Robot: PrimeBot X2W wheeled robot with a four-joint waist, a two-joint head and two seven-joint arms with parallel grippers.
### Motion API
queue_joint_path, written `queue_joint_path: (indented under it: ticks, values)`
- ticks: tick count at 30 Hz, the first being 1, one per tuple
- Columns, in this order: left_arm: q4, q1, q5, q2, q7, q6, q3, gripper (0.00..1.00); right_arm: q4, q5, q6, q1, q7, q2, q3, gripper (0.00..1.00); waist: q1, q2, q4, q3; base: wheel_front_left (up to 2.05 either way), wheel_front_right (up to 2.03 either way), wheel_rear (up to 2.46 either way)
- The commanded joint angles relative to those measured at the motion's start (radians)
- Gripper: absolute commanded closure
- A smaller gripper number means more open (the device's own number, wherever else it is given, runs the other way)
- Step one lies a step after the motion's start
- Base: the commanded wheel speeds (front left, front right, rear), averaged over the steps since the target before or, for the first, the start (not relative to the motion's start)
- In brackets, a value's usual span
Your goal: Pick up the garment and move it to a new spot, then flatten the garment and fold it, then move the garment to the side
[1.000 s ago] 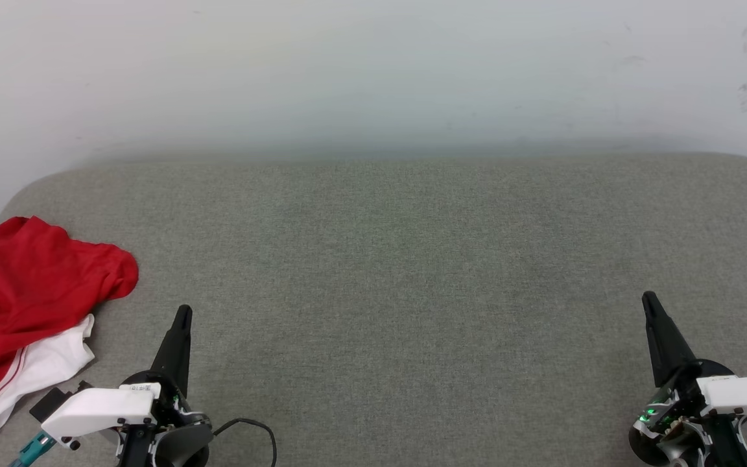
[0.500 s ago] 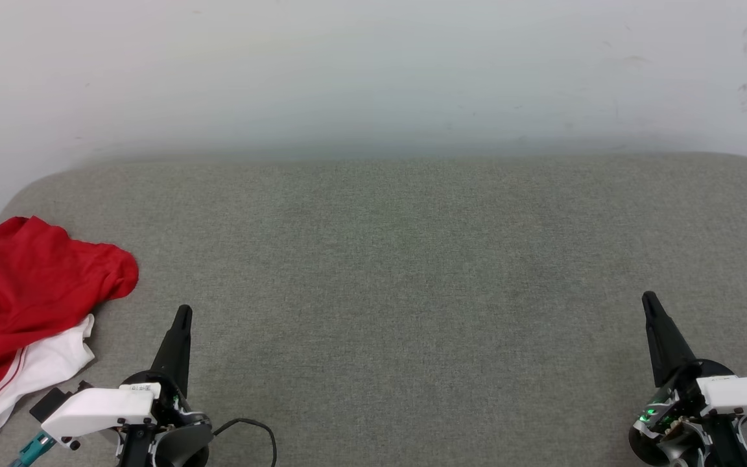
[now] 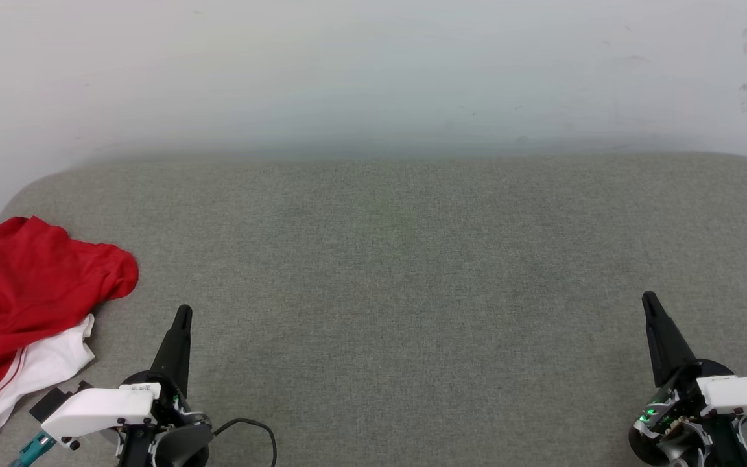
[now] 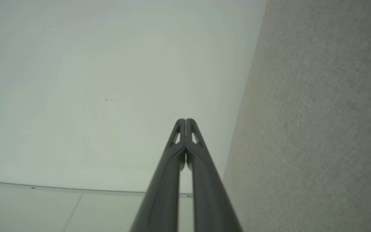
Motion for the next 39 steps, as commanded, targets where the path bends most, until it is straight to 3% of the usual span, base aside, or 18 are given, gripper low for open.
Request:
queue_joint_path:
  ticks: [1, 2, 21, 27, 39]
  values:
    - [0.000, -0.005, 0.000, -0.001, 0.002, -0.004, 0.002, 1.00, 0.001, -0.004, 0.000, -0.012, -0.001, 0.002, 0.000, 1.00, 0.0000, -0.0001, 0.000, 0.000, 0.00, 0.00, 0.00]
    - [0.000, 0.000, 0.000, 0.000, 0.000, 0.000, 0.000, 0.00, 0.000, 0.000, 0.000, 0.000, 0.000, 0.000, 0.000, 0.00, 0.0000, -0.0001, 0.000, 0.000, 0.00, 0.00, 0.00]
    - [-0.089, 0.026, 0.028, -0.001, -0.085, 0.000, -0.085, 0.00, -0.080, -0.032, 0.000, 0.042, -0.085, 0.001, 0.037, 0.00, 0.0000, -0.0001, 0.005, -0.001, 0.00, 0.00, 0.00]
    - [-0.126, 0.037, 0.108, -0.001, -0.111, 0.000, -0.096, 0.00, -0.110, -0.105, 0.000, 0.049, -0.111, 0.001, 0.037, 0.00, 0.0000, -0.0001, 0.008, -0.002, 0.00, 0.00, 0.00]
    - [-0.175, 0.048, 0.346, 0.000, -0.158, -0.001, -0.120, 0.00, -0.166, -0.361, 0.000, 0.064, -0.158, 0.001, 0.045, 0.00, 0.0000, -0.0001, 0.012, -0.005, 0.00, 0.00, 0.00]
